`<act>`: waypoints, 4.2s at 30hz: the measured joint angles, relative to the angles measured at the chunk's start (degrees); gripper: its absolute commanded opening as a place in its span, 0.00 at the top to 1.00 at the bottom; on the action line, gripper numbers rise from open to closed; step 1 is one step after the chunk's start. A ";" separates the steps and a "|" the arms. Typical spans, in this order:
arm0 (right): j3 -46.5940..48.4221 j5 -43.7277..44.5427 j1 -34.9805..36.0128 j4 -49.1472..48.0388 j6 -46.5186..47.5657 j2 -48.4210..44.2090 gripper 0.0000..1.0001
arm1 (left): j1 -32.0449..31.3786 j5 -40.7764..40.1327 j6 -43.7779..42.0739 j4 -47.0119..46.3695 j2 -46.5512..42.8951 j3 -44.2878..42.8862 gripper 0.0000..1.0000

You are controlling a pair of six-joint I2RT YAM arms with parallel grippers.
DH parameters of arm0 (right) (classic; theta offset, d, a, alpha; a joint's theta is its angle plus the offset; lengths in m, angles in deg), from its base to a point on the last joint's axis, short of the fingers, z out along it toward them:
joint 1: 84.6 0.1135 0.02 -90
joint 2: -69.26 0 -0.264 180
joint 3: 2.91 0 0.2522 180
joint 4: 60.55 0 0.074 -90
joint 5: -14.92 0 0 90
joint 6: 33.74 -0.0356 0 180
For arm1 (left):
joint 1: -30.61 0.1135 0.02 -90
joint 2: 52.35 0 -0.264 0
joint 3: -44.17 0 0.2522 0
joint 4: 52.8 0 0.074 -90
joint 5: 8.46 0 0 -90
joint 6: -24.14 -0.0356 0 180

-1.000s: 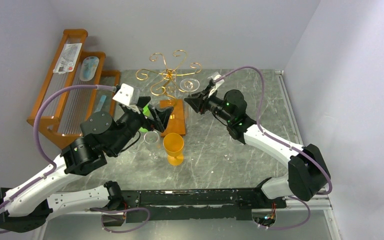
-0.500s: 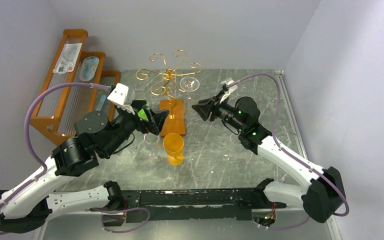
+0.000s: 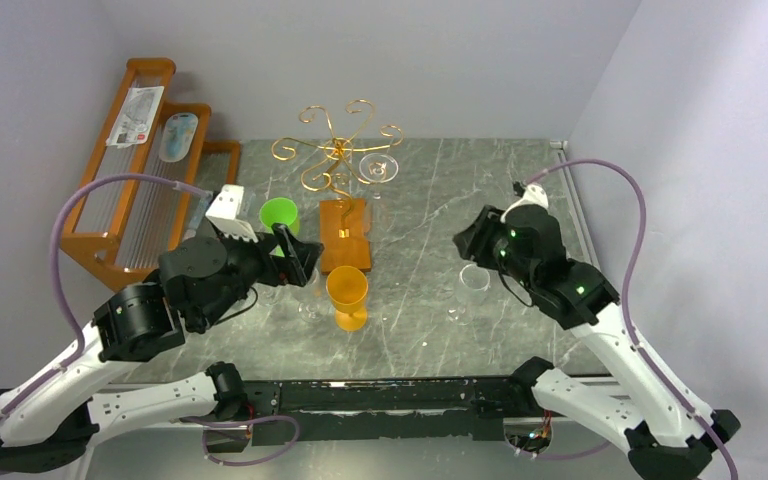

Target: Place the wine glass upside down on the wine glass rack

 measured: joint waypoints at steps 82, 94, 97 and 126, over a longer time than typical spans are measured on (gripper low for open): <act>-19.45 -14.12 -0.02 -56.46 5.90 -31.41 1.00 | -0.07 28.59 19.87 -48.17 24.04 -3.23 0.03; -20.02 -20.59 0.00 -65.66 0.24 -26.34 1.00 | -0.11 20.06 25.33 -64.28 27.10 -2.05 0.15; -20.06 -21.38 0.00 -66.77 -0.85 -25.57 1.00 | -0.11 17.66 28.06 -66.51 27.47 -1.09 0.21; -20.06 -27.71 -0.02 -71.71 -1.60 -18.21 0.80 | -1.31 7.85 28.09 -77.05 28.02 2.93 0.95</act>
